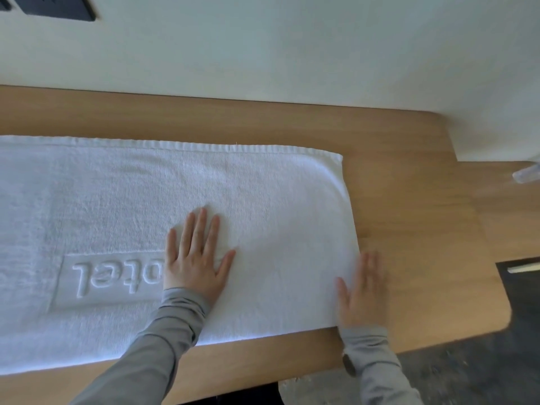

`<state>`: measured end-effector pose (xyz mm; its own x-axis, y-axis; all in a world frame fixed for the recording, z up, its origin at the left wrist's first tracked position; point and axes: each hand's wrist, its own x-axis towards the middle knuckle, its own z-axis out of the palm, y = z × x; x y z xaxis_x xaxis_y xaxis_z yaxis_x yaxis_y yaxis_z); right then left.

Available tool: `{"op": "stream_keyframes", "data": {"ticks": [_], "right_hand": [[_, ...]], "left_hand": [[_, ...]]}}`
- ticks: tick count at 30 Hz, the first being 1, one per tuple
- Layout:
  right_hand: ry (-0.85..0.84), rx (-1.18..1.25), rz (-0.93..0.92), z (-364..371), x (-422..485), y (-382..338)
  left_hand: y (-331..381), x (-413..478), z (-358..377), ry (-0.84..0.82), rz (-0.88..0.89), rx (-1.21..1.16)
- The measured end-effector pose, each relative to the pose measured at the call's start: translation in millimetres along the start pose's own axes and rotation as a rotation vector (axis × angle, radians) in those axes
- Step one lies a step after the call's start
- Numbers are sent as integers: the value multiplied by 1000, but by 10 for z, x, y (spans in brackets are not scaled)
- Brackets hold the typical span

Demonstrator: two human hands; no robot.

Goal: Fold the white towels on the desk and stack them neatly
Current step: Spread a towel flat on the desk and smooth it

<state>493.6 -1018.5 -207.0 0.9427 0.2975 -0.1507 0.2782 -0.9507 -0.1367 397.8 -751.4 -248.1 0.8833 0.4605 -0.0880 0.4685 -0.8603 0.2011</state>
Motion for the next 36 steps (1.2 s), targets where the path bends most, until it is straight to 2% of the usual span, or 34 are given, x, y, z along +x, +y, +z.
{"op": "stream_keyframes", "data": {"ticks": [2, 4, 7, 12, 14, 23, 28, 32, 36], "right_hand": [[19, -22, -282, 113, -33, -423], [-58, -73, -483, 263, -119, -682], [-121, -103, -427, 308, -76, -509], [-162, -101, -103, 183, 71, 40], [-146, -53, -95, 104, 150, 30], [-162, -97, -619, 7, 1349, -545], [-151, -156, -821, -36, 2074, -180], [-194, -76, -812, -162, 2428, 6], [-244, -3, -749, -319, 2666, -80]], "left_hand": [[-2, 0, -1, 4, 8, -4], [-10, -3, -11, 8, 17, -21], [-9, -4, -33, 0, 20, -28], [1, -22, -106, -19, 16, -14], [7, -22, -126, -29, 16, -8], [8, -8, -129, -49, 5, 38], [20, 2, -96, -26, -20, 67], [252, -82, -89, 41, -203, 24], [880, -331, -37, 186, -657, -257]]}}
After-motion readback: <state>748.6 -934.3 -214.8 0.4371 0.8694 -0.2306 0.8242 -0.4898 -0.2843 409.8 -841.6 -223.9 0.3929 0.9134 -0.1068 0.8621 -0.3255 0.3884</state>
